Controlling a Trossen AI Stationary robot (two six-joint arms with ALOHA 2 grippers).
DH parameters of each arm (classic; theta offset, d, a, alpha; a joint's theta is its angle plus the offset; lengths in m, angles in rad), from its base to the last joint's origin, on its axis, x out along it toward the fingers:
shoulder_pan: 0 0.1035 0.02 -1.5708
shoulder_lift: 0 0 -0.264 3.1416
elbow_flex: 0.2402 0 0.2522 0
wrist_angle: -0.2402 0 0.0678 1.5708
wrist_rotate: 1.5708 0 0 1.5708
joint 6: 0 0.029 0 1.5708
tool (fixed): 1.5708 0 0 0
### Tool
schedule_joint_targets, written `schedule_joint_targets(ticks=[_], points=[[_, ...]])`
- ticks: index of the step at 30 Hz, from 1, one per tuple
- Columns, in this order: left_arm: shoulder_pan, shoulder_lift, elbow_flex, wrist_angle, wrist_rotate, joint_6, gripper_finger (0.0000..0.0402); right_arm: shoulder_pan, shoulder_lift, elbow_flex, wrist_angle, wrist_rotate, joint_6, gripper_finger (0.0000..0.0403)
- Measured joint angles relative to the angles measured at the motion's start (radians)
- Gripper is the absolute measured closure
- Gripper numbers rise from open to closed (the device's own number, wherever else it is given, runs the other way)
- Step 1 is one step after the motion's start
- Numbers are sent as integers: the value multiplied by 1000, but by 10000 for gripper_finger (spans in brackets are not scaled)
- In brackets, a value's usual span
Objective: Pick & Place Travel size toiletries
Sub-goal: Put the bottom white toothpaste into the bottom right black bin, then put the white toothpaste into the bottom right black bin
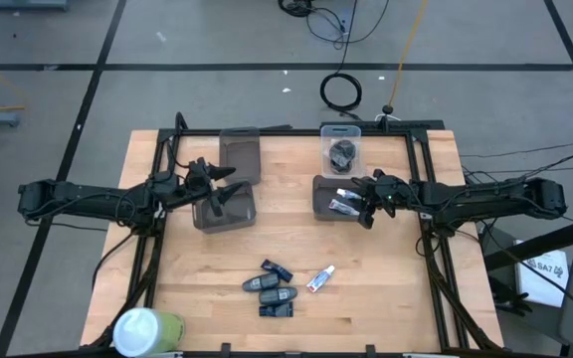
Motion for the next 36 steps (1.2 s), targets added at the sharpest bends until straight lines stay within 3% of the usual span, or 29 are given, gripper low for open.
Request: schedule_joint_targets(ticks=[26, 33, 36], points=[[0, 0, 0, 0, 0, 0, 131, 0, 0, 0, 7, 0, 26, 319], [0, 0, 0, 0, 0, 0, 131, 0, 0, 0, 133, -2, 26, 318], [0, 0, 0, 0, 0, 0, 131, 1, 0, 0, 208, -53, 26, 318]])
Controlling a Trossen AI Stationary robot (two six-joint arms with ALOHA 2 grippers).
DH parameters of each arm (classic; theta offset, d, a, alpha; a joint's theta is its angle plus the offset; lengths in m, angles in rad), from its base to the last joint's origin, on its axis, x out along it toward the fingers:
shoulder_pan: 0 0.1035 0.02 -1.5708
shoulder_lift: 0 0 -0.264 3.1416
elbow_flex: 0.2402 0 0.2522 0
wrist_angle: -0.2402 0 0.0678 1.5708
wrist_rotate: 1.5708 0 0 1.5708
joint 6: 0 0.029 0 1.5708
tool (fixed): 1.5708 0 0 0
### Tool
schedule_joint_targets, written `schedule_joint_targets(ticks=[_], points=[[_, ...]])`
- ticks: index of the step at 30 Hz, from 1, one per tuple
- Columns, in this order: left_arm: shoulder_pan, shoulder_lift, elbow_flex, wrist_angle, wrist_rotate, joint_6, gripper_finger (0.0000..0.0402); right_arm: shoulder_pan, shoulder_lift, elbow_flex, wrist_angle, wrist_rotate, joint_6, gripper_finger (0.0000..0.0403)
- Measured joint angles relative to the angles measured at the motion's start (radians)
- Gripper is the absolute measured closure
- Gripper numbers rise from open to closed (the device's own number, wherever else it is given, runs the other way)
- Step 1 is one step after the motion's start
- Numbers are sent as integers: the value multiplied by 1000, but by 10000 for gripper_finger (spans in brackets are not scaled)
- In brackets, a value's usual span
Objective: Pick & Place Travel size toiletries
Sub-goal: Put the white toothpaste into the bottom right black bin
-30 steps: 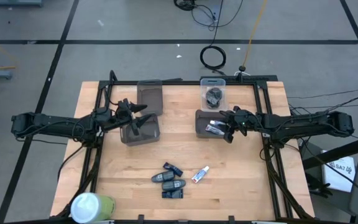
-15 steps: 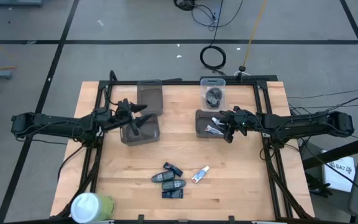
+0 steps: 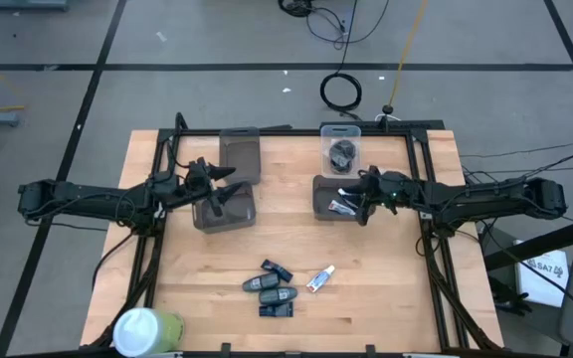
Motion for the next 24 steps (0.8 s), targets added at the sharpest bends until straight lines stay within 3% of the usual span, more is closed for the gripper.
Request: schedule_joint_targets(ticks=[6, 11, 18, 24], points=[[0, 0, 0, 0, 0, 0, 131, 14, 0, 0, 132, -202, 12, 318], [0, 0, 0, 0, 0, 0, 131, 66, 0, 0, 175, -312, 10, 318], [0, 0, 0, 0, 0, 0, 131, 173, 0, 0, 203, -315, 11, 319], [0, 0, 0, 0, 0, 0, 131, 283, 0, -79, 426, -314, 64, 319]])
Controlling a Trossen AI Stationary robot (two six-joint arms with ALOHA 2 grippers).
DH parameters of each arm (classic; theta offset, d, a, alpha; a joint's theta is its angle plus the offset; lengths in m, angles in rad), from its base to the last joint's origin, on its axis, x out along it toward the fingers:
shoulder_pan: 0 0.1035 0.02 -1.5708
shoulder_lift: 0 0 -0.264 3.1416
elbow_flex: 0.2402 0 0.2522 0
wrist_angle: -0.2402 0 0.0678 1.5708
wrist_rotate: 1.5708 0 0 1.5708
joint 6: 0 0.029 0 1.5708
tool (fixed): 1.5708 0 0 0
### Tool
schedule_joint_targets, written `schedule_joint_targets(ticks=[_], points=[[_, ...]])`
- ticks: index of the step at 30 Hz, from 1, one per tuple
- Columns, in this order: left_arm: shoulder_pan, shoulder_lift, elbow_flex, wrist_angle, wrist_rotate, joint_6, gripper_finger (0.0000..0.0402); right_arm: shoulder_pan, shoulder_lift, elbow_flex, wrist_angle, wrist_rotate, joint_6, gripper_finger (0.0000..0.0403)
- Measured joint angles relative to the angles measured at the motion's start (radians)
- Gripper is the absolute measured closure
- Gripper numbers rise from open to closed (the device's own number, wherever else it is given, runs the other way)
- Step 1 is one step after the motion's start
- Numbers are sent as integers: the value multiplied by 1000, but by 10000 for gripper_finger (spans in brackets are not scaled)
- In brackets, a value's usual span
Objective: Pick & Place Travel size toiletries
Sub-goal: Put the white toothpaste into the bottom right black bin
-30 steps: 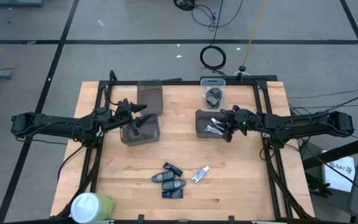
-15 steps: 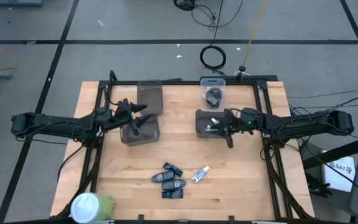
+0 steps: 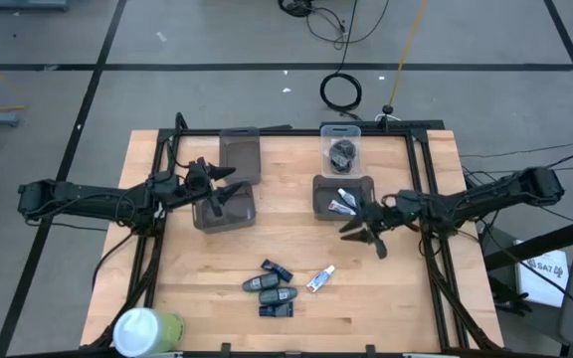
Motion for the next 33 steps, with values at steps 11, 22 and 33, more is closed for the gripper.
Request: schedule_joint_targets(ticks=[11, 22, 33], points=[[0, 0, 0, 0, 0, 0, 131, 222, 0, -146, 356, 4, 32, 319], [0, 0, 0, 0, 0, 0, 131, 381, 128, -118, 396, 267, 29, 319], [0, 0, 0, 0, 0, 0, 131, 432, 443, 168, 252, 286, -89, 259]])
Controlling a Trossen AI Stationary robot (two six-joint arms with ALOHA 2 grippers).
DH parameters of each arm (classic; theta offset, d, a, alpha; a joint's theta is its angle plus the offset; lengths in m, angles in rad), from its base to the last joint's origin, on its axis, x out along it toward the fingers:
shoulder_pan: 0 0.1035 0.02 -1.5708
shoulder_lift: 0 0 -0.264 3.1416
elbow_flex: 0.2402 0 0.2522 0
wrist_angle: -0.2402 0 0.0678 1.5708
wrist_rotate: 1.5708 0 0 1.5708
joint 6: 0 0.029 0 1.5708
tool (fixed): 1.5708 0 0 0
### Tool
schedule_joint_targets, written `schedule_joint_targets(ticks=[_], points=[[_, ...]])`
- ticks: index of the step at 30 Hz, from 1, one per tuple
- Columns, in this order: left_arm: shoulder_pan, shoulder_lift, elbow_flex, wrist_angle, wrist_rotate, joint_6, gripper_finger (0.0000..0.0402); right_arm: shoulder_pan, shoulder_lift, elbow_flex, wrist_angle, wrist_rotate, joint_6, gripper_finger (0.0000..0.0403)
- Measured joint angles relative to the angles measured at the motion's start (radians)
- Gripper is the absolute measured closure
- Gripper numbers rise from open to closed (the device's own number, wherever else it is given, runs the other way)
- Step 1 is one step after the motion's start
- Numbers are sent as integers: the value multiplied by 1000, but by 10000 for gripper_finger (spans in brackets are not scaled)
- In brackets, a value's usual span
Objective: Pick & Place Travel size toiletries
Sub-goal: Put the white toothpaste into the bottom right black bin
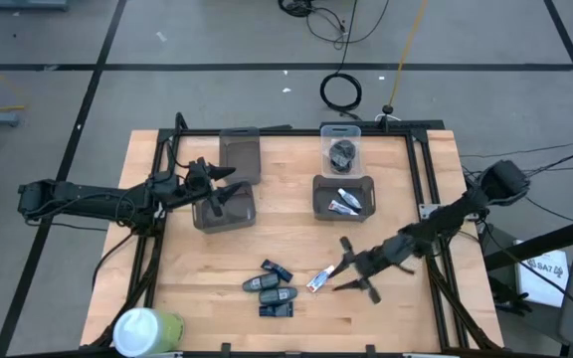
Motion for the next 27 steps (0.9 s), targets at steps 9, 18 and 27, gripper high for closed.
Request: schedule_joint_targets(ticks=[9, 18, 27], points=[[0, 0, 0, 0, 0, 0, 131, -12, 221, 246, -502, 85, -106, 180], [0, 0, 0, 0, 0, 0, 131, -75, 358, 249, -526, 79, -71, 184], [0, 0, 0, 0, 0, 0, 131, -75, 375, 249, -530, 81, 11, 201]])
